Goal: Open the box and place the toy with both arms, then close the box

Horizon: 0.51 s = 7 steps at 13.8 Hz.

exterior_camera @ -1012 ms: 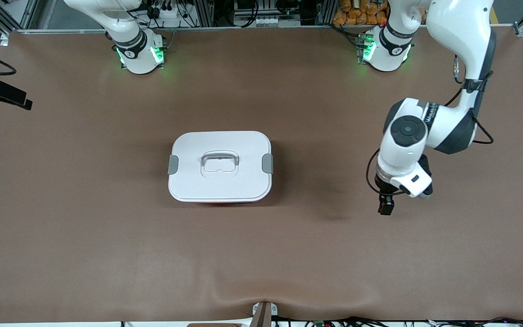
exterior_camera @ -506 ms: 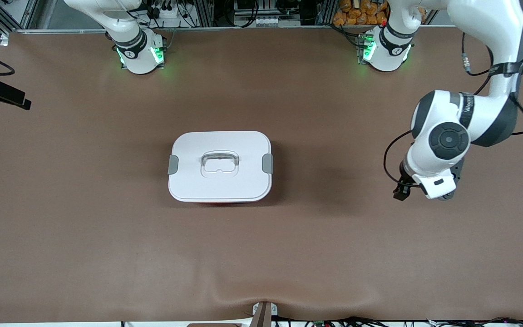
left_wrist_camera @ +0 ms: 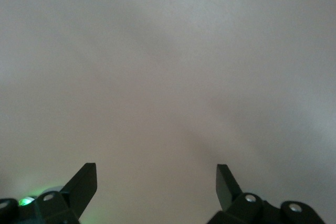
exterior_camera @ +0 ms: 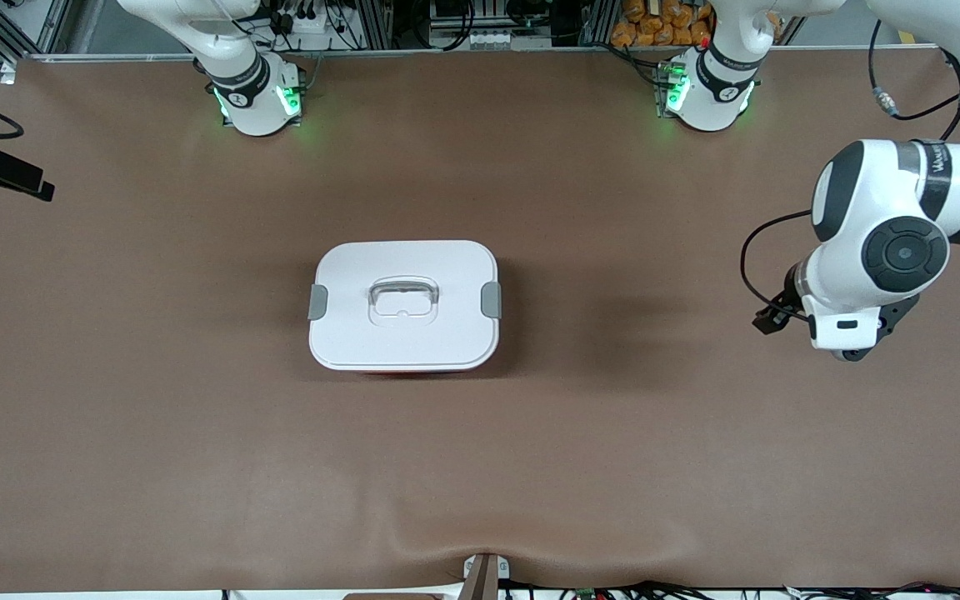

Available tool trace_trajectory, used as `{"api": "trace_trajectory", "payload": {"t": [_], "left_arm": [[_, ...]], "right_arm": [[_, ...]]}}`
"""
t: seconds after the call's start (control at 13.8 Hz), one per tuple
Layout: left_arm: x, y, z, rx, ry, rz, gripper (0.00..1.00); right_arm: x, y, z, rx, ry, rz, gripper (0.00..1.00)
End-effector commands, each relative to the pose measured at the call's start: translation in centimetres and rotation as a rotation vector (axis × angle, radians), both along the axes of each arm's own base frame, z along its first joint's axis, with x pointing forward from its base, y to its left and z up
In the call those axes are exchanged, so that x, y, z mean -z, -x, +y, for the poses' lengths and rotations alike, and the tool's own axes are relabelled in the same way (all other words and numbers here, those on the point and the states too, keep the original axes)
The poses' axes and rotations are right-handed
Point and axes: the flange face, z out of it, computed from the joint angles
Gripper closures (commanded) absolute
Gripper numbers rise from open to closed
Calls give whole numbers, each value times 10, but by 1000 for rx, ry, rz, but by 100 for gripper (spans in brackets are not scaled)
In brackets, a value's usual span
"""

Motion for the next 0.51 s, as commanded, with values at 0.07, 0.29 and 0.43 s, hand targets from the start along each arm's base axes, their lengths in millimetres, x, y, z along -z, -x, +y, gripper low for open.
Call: {"api": "trace_trajectory", "payload": {"t": [0.07,0.29,0.43], "left_arm": [[-8,7,-3,148,52,54,0],[-19,12,-1,216,69,70,0],[-31,14,17,254,87,75,0]], "right_arm": [[0,3,-4,2,-20,4,0],[0,3,-4,2,-20,4,0],[0,3,-4,2,-20,4,0]]}}
